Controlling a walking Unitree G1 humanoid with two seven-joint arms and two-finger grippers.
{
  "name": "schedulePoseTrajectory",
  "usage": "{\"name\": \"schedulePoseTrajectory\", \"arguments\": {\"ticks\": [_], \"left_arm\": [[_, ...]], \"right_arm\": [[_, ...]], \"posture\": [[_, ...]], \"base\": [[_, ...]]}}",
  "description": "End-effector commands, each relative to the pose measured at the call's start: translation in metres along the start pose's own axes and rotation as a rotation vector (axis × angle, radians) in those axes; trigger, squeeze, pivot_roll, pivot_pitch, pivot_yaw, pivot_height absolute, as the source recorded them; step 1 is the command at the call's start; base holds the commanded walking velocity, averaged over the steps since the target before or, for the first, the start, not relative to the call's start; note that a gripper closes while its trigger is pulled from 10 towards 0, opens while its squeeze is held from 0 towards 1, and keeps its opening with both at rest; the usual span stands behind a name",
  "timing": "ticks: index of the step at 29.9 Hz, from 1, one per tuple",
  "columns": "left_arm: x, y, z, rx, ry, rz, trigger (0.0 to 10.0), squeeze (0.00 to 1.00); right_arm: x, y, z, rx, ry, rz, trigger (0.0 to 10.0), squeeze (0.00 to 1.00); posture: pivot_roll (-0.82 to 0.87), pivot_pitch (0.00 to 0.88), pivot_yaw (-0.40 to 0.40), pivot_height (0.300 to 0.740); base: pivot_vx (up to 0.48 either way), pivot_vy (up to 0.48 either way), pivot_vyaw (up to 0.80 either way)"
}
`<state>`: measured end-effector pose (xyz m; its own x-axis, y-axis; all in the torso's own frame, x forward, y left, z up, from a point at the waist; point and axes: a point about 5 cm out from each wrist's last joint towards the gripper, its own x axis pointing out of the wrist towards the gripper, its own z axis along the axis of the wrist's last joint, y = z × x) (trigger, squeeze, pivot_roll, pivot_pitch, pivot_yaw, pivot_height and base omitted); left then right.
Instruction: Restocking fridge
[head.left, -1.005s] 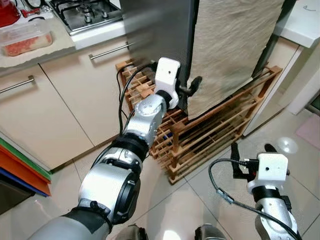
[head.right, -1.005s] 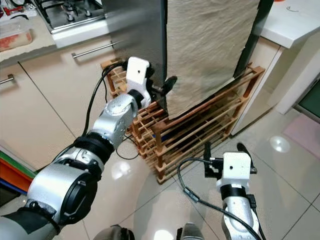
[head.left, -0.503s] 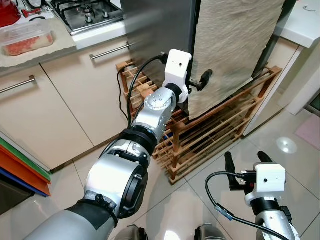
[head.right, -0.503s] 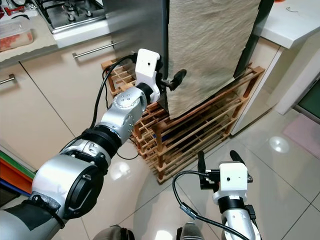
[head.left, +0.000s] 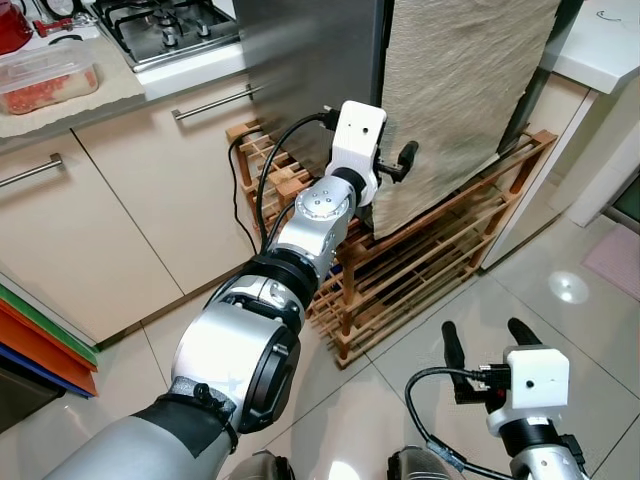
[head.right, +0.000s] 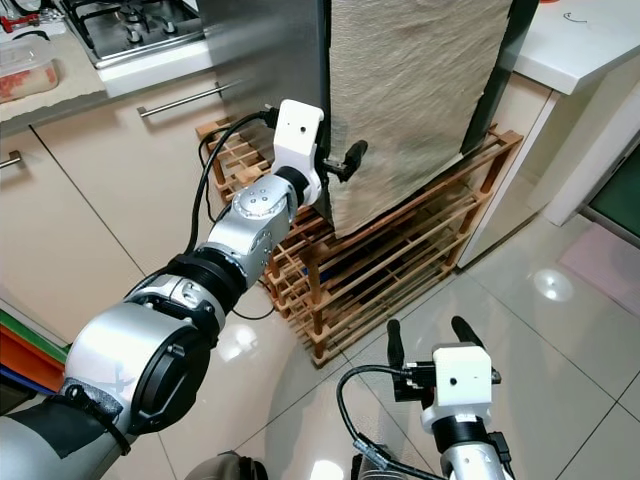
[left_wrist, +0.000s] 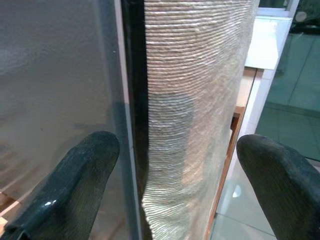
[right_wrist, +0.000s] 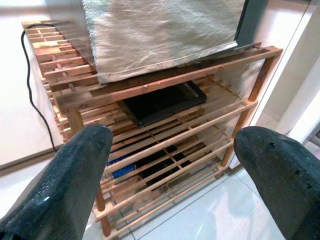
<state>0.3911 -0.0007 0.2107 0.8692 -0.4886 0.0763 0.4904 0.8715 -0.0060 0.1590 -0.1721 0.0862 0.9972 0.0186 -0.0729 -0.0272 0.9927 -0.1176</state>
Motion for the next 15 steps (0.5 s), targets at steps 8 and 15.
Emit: {"name": "schedulePoseTrajectory", "arguments": {"ticks": [8,15], "left_arm": [[0.007,-0.023,0.011,-0.016,-0.014,-0.033,10.0,0.00],[0.007,-0.040,0.000,-0.019,0.037,-0.101,10.0,0.00]], "right_arm": [[-0.007,0.003,0.007,0.007,-0.022,0.008,10.0,0.00],[-0.006,0.005,0.008,0.012,-0.022,0.008,10.0,0.00]], "posture": [[-0.27,0.141,0.079,0.710],[-0.27,0.144,0.080,0.710]], "base": [[0.000,0.000,0.00],[0.000,0.000,0.00]]}}
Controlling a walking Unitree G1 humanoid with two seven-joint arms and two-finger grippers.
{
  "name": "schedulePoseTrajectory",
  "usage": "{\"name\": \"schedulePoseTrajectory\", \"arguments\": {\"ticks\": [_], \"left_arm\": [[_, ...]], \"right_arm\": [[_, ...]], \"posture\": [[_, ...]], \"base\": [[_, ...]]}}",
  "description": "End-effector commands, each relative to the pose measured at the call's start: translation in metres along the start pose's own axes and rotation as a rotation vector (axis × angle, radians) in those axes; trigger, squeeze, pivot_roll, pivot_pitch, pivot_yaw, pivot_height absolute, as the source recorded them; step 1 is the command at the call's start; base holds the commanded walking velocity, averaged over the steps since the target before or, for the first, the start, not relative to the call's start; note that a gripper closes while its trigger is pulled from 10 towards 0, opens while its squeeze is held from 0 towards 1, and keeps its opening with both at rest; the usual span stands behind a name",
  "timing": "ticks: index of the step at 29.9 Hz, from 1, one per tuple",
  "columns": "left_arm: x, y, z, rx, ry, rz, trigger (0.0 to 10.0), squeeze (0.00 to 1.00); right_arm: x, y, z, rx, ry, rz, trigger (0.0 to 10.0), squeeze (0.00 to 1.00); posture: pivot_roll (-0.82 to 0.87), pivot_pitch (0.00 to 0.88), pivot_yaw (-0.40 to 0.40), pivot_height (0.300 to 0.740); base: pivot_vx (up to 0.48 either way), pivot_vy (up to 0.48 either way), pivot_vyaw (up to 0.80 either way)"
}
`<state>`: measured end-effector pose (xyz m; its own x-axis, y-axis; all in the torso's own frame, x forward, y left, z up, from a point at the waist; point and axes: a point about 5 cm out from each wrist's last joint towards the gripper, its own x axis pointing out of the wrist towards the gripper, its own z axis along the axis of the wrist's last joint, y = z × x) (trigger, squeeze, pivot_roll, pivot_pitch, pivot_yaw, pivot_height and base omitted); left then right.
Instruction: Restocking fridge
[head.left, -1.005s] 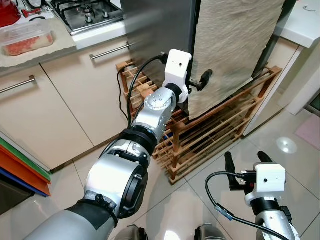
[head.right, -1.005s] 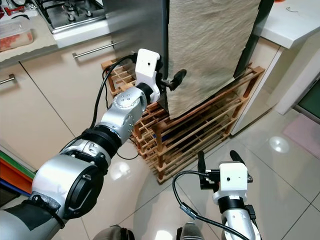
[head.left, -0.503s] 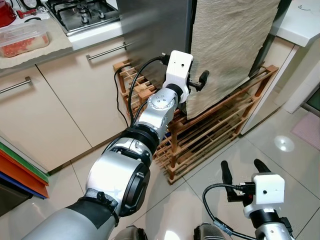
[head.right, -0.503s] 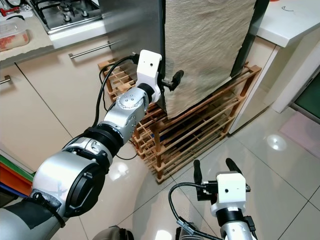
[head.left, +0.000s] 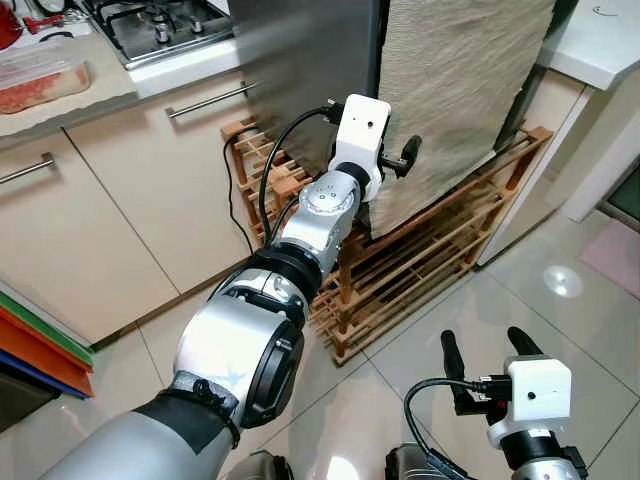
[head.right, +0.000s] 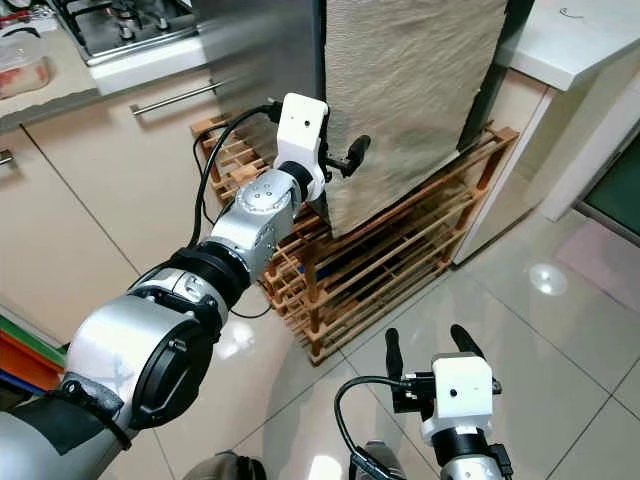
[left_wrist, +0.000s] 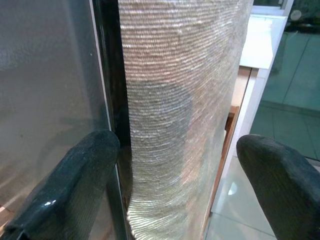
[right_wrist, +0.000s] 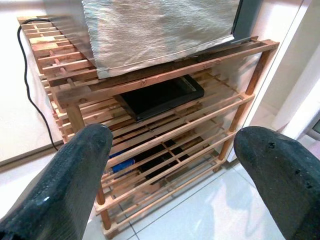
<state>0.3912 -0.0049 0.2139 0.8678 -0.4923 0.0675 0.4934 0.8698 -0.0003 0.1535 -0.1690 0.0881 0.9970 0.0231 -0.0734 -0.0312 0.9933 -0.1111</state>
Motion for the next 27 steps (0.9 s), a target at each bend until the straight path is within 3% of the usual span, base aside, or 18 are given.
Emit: {"name": "schedulePoseTrajectory", "arguments": {"ticks": [1,7,22,24,27], "left_arm": [[0.004,-0.039,-0.004,-0.026,0.041,-0.102,10.0,0.00],[0.003,-0.065,-0.001,-0.048,0.011,-0.319,10.0,0.00],[-0.010,-0.107,0.019,-0.132,-0.160,-0.723,10.0,0.00],[-0.010,-0.107,0.019,-0.127,-0.164,-0.723,10.0,0.00],[-0.010,-0.095,0.018,-0.137,-0.178,-0.659,10.0,0.00]], "right_arm": [[-0.001,0.002,0.006,0.006,-0.023,0.004,10.0,0.00],[0.004,0.002,0.007,0.008,-0.030,0.001,10.0,0.00],[0.016,0.001,0.007,0.020,-0.045,-0.002,10.0,0.00],[0.016,0.001,0.007,0.021,-0.045,-0.003,10.0,0.00],[0.019,0.001,0.008,0.015,-0.051,-0.018,10.0,0.00]], "posture": [[-0.27,0.150,0.080,0.710],[-0.26,0.147,0.082,0.710],[-0.24,0.133,0.084,0.710],[-0.24,0.133,0.084,0.710],[-0.24,0.127,0.090,0.710]], "base": [[0.000,0.000,0.00],[0.000,0.000,0.00],[0.000,0.000,0.00],[0.000,0.000,0.00],[0.000,0.000,0.00]]}}
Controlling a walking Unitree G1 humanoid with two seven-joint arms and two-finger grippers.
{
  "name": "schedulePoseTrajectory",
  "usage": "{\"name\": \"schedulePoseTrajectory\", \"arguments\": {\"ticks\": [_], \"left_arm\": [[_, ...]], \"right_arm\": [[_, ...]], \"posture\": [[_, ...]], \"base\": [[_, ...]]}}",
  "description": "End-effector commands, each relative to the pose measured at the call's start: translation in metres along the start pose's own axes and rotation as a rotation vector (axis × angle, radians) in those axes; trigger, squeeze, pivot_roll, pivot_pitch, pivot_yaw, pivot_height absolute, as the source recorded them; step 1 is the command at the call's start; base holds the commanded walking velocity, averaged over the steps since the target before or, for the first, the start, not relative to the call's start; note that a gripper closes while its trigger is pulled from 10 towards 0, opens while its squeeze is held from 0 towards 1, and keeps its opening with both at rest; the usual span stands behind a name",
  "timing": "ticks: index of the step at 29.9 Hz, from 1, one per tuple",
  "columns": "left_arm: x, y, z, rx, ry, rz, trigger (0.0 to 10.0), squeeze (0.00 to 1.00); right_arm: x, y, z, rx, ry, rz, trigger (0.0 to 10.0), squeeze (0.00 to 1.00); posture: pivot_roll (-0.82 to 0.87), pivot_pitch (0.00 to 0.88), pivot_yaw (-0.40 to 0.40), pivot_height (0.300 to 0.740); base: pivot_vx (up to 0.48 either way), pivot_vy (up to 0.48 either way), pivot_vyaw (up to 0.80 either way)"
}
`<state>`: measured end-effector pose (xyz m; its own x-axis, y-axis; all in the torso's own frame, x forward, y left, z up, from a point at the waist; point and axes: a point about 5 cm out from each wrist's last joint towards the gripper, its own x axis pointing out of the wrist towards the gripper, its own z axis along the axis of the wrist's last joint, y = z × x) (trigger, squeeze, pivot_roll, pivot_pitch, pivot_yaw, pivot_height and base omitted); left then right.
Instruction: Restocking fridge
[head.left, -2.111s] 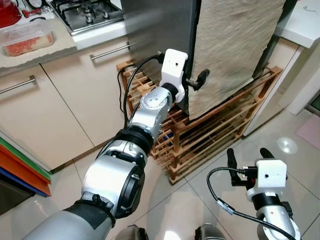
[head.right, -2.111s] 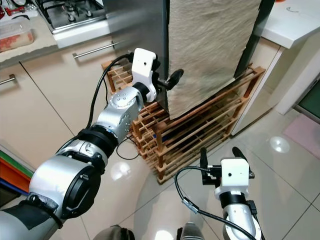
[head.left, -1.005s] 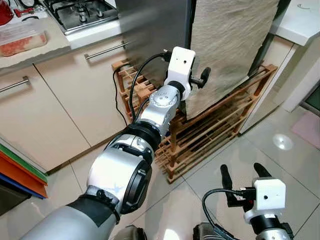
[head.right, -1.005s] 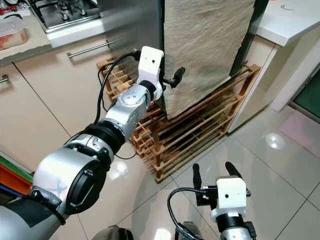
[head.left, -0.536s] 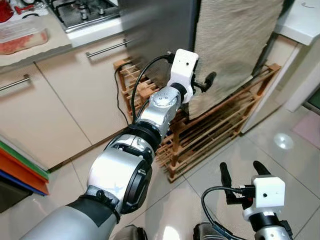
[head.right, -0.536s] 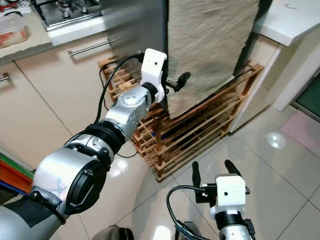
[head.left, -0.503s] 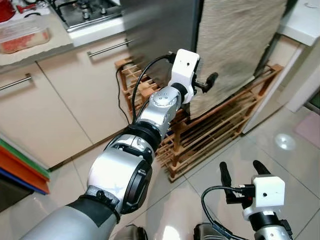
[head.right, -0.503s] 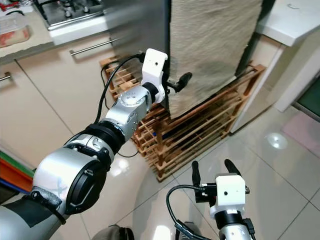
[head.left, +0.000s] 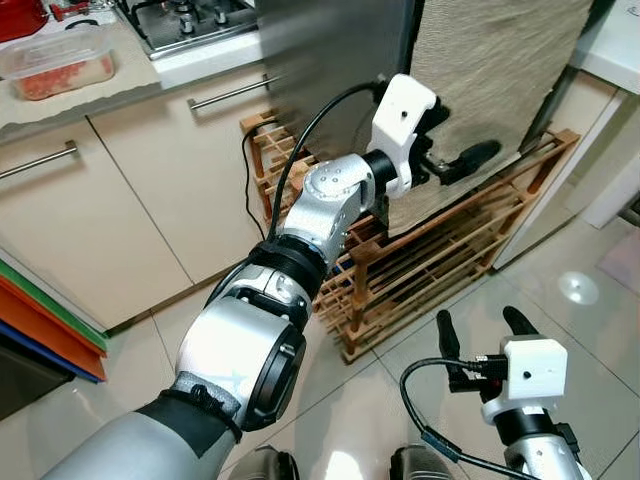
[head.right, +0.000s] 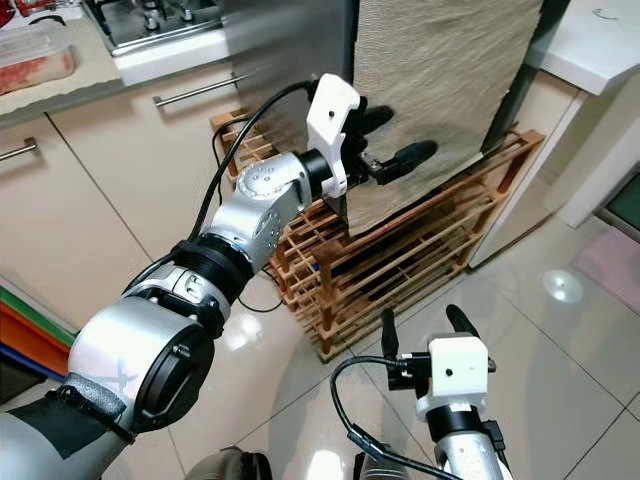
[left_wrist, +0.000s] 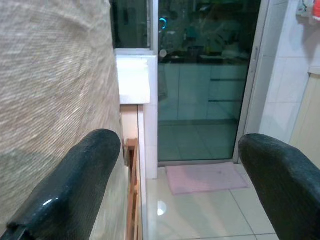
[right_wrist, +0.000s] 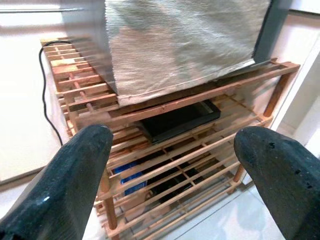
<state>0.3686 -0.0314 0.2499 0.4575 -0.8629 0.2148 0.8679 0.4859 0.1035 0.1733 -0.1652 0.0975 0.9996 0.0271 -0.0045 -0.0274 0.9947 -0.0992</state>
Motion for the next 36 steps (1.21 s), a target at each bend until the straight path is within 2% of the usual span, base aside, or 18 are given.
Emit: {"name": "schedulePoseTrajectory", "arguments": {"ticks": [1,7,9,10,12,14,15,16,18,19,20,29,30,31,32,33,34,36], "left_arm": [[0.016,-0.045,-0.021,-0.169,-0.056,-0.046,10.0,0.00],[-0.035,-0.014,-0.040,-0.131,-0.041,0.112,10.0,0.00],[-0.044,-0.010,-0.044,-0.128,-0.032,0.138,10.0,0.00],[-0.071,-0.001,-0.052,-0.135,0.006,0.208,10.0,0.00],[-0.080,0.002,-0.054,-0.130,0.026,0.232,10.0,0.00],[-0.109,0.006,-0.057,-0.033,0.076,0.316,10.0,0.00],[-0.109,0.006,-0.057,-0.033,0.076,0.316,10.0,0.00],[-0.127,0.011,-0.064,0.011,0.121,0.392,10.0,0.00],[-0.154,0.019,-0.066,0.096,0.114,0.528,10.0,0.00],[-0.154,0.019,-0.066,0.096,0.114,0.528,10.0,0.00],[-0.173,0.024,-0.064,0.029,0.081,0.631,10.0,0.00],[-0.164,0.008,-0.059,0.009,0.100,0.587,10.0,0.00],[-0.176,0.007,-0.065,0.018,0.140,0.608,10.0,0.00],[-0.176,0.007,-0.065,0.018,0.140,0.608,10.0,0.00],[-0.190,0.006,-0.071,0.026,0.186,0.625,10.0,0.00],[-0.190,0.006,-0.071,0.026,0.186,0.625,10.0,0.00],[-0.220,0.001,-0.082,0.025,0.289,0.633,10.0,0.00],[-0.227,-0.001,-0.084,0.025,0.318,0.629,10.0,0.00]], "right_arm": [[0.003,-0.004,-0.001,-0.003,0.005,-0.041,10.0,0.00],[0.014,-0.017,0.015,-0.016,-0.065,-0.146,10.0,0.00],[0.016,-0.018,0.017,-0.016,-0.072,-0.151,10.0,0.00],[0.020,-0.021,0.020,-0.024,-0.091,-0.153,10.0,0.00],[0.022,-0.021,0.021,-0.029,-0.098,-0.153,10.0,0.00],[0.028,-0.026,0.025,-0.046,-0.126,-0.176,10.0,0.00],[0.028,-0.026,0.025,-0.046,-0.126,-0.176,10.0,0.00],[0.033,-0.029,0.027,-0.060,-0.140,-0.200,10.0,0.00],[0.038,-0.034,0.031,-0.077,-0.153,-0.238,10.0,0.00],[0.038,-0.034,0.031,-0.077,-0.153,-0.238,10.0,0.00],[0.043,-0.038,0.033,-0.083,-0.159,-0.258,10.0,0.00],[0.055,-0.036,0.038,-0.100,-0.189,-0.258,10.0,0.00],[0.050,-0.035,0.041,-0.113,-0.191,-0.265,10.0,0.00],[0.050,-0.035,0.041,-0.113,-0.191,-0.265,10.0,0.00],[0.043,-0.034,0.042,-0.107,-0.186,-0.268,10.0,0.00],[0.043,-0.034,0.042,-0.107,-0.186,-0.268,10.0,0.00],[0.021,-0.026,0.038,-0.101,-0.149,-0.221,10.0,0.00],[0.013,-0.023,0.036,-0.099,-0.135,-0.194,10.0,0.00]], "posture": [[-0.24,0.125,0.092,0.710],[-0.21,0.114,0.090,0.710],[-0.21,0.111,0.087,0.710],[-0.18,0.100,0.085,0.710],[-0.17,0.097,0.084,0.710],[-0.14,0.077,0.084,0.710],[-0.14,0.077,0.084,0.710],[-0.13,0.063,0.087,0.710],[-0.13,0.049,0.087,0.710],[-0.13,0.049,0.087,0.710],[-0.12,0.039,0.085,0.710],[-0.12,0.000,0.076,0.710],[-0.13,0.000,0.071,0.710],[-0.13,0.000,0.071,0.710],[-0.13,0.000,0.071,0.710],[-0.13,0.000,0.071,0.710],[-0.13,0.004,0.065,0.710],[-0.13,0.004,0.065,0.710]], "base": [[0.000,0.000,0.00],[0.000,0.000,0.00],[0.000,0.000,0.00],[0.000,0.000,0.00],[0.000,0.000,0.00],[0.000,0.000,0.00],[0.000,0.000,0.00],[0.000,0.000,0.00],[0.000,0.000,0.00],[0.000,0.000,0.00],[0.000,0.000,0.00],[0.000,0.000,0.00],[0.000,0.000,0.00],[0.000,0.000,0.00],[0.000,0.000,0.00],[0.000,0.000,0.00],[0.000,0.000,0.00],[0.000,0.000,0.00]]}}
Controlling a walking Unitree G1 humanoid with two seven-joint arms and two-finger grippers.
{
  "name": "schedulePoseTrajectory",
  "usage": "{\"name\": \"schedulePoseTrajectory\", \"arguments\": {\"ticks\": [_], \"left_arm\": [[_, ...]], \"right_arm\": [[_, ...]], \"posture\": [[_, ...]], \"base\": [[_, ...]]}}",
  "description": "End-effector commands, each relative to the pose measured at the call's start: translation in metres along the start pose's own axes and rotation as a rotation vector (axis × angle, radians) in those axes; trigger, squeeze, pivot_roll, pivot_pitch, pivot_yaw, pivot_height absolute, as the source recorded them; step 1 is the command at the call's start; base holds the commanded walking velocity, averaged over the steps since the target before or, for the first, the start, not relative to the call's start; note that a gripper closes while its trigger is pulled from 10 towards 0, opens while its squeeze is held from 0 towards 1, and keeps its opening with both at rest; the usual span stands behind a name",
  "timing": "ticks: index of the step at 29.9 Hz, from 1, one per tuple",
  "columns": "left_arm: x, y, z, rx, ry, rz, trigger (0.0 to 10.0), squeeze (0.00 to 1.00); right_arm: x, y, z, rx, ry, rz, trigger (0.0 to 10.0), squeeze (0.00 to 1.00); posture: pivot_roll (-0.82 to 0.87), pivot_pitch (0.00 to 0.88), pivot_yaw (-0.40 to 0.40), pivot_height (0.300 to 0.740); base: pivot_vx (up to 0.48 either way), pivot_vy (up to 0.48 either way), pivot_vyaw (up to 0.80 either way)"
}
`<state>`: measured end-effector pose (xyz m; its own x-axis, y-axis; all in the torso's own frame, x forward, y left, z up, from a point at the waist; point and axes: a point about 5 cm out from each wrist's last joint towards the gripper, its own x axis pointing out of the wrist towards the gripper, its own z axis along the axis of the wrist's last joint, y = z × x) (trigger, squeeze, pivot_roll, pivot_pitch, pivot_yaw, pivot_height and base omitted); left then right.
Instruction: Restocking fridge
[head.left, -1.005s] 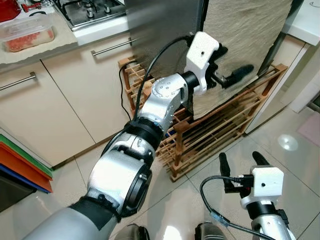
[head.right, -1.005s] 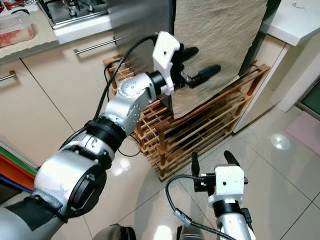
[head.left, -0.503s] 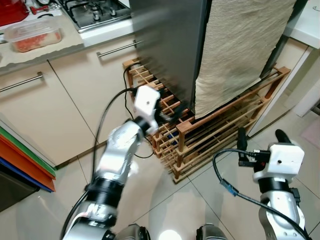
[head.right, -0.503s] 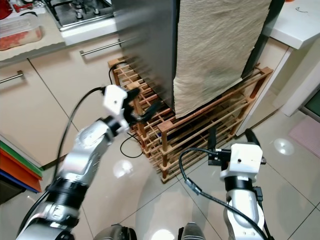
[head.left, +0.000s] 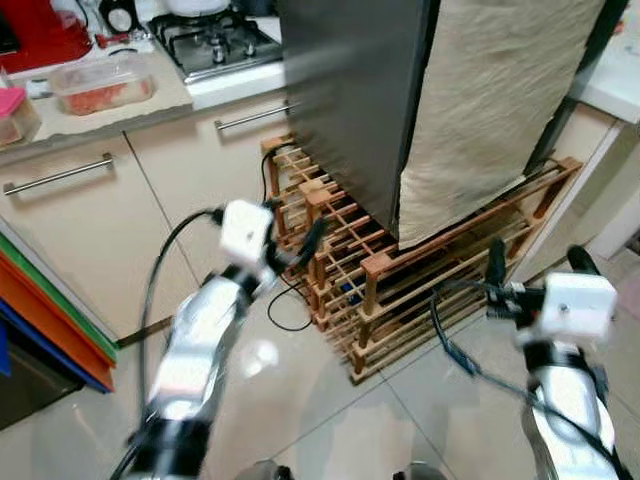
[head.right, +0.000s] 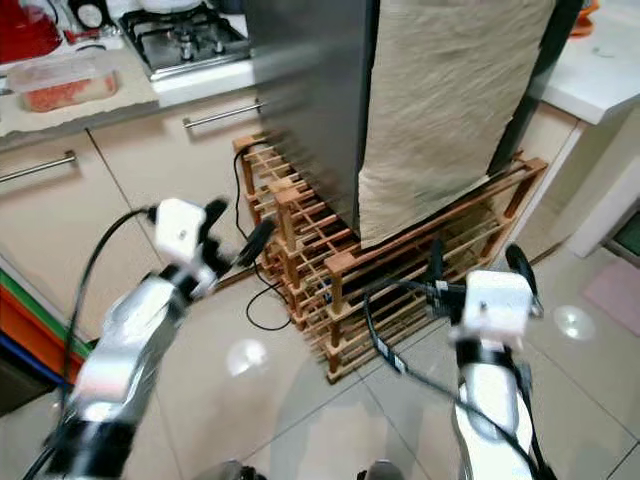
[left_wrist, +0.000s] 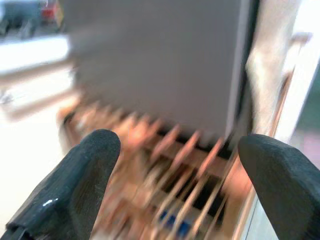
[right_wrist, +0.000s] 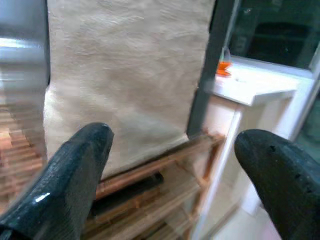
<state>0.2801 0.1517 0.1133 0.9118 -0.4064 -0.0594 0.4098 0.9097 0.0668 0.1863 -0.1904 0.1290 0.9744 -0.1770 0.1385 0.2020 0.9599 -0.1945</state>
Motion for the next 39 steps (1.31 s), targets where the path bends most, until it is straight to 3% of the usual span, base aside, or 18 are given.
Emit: {"name": "schedulePoseTrajectory", "arguments": {"ticks": [1,4,7,10,16,26,30,39], "left_arm": [[-0.006,0.001,0.003,0.050,0.013,-0.023,10.0,0.00],[-0.005,-0.005,0.003,0.057,0.012,-0.061,10.0,0.00],[0.005,-0.024,0.027,0.005,-0.103,-0.128,10.0,0.00],[0.011,-0.026,0.045,0.003,-0.175,-0.135,10.0,0.00],[0.017,-0.031,0.055,0.008,-0.220,-0.170,10.0,0.00],[0.026,-0.043,0.061,0.007,-0.230,-0.242,10.0,0.00],[0.031,-0.048,0.057,0.043,-0.184,-0.267,10.0,0.00],[0.048,-0.050,0.057,0.037,-0.138,-0.258,10.0,0.00]], "right_arm": [[-0.008,0.006,0.006,0.011,-0.014,0.060,10.0,0.00],[-0.013,0.005,0.001,0.007,0.009,0.062,10.0,0.00],[-0.003,0.009,0.004,0.002,-0.015,0.064,10.0,0.00],[0.002,0.008,0.004,0.009,-0.020,0.046,10.0,0.00],[0.008,0.008,0.006,0.007,-0.045,0.035,10.0,0.00],[0.018,0.008,0.009,-0.005,-0.075,0.031,10.0,0.00],[0.020,0.010,0.007,0.001,-0.052,0.041,10.0,0.00],[0.018,0.013,0.004,0.004,-0.043,0.040,10.0,0.00]], "posture": [[-0.14,0.006,0.065,0.710],[-0.14,0.010,0.062,0.710],[-0.14,0.002,0.063,0.710],[-0.13,0.000,0.067,0.710],[-0.14,0.000,0.076,0.710],[-0.14,0.000,0.083,0.710],[-0.14,0.000,0.085,0.710],[-0.15,0.007,0.096,0.710]], "base": [[0.000,0.000,0.00],[0.000,0.000,0.00],[0.089,0.000,0.00],[0.395,0.000,0.00],[0.462,0.000,0.00],[0.468,0.000,0.00],[0.467,0.000,-0.69],[0.000,0.000,-0.68]]}}
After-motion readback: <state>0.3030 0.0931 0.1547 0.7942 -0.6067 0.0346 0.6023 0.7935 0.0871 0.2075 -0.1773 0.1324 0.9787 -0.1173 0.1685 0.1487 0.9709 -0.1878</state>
